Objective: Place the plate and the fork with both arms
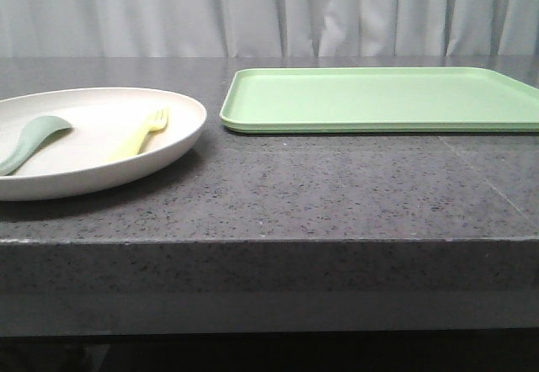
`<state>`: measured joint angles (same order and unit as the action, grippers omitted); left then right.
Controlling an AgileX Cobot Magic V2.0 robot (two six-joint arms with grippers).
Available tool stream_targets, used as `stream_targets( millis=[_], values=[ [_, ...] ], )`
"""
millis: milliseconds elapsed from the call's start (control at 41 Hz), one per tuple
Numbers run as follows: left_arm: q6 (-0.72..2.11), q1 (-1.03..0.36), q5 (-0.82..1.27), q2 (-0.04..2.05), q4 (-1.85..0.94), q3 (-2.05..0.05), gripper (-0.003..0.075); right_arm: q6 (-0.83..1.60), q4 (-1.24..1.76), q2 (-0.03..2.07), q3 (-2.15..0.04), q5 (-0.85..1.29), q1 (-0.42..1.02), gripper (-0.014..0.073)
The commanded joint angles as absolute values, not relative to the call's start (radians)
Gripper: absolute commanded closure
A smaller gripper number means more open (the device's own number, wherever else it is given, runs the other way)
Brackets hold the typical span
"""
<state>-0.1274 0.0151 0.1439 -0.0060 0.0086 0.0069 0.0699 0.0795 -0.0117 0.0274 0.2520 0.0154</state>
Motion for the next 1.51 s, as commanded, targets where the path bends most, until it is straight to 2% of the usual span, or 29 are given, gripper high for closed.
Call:
stream_targets(
  millis=[0,585,901,1048,1169,1243,1486],
  values=[
    [-0.128,0.017,0.060,-0.026,0.000,0.009,0.0738,0.076,0.079,-0.029,0.024,0.176,0.015,0.0661],
    [-0.128,0.017,0.038,-0.026,0.000,0.009,0.0738,0.075,0.088,-0.029,0.024,0.147,0.015,0.0661],
    [-0.128,0.017,-0.135,-0.026,0.000,0.009,0.0738,0.075,0.100,-0.029,0.024,-0.026,0.015,0.0661],
    [-0.128,0.017,-0.234,-0.026,0.000,-0.006,0.0738,0.074,0.101,-0.029,0.023,-0.209,0.015,0.0661],
    [-0.128,0.017,-0.213,-0.020,0.000,-0.073,0.0738,0.008,0.106,-0.029,0.000,-0.352,0.015,0.0661],
    [-0.128,0.017,-0.189,0.002,0.000,-0.133,0.0738,-0.050,0.106,-0.029,-0.052,-0.288,0.015,0.0661],
    [-0.128,0.017,0.006,0.211,0.083,-0.388,0.0738,-0.040,0.095,0.078,-0.388,0.237,0.015,0.0661]
  ],
)
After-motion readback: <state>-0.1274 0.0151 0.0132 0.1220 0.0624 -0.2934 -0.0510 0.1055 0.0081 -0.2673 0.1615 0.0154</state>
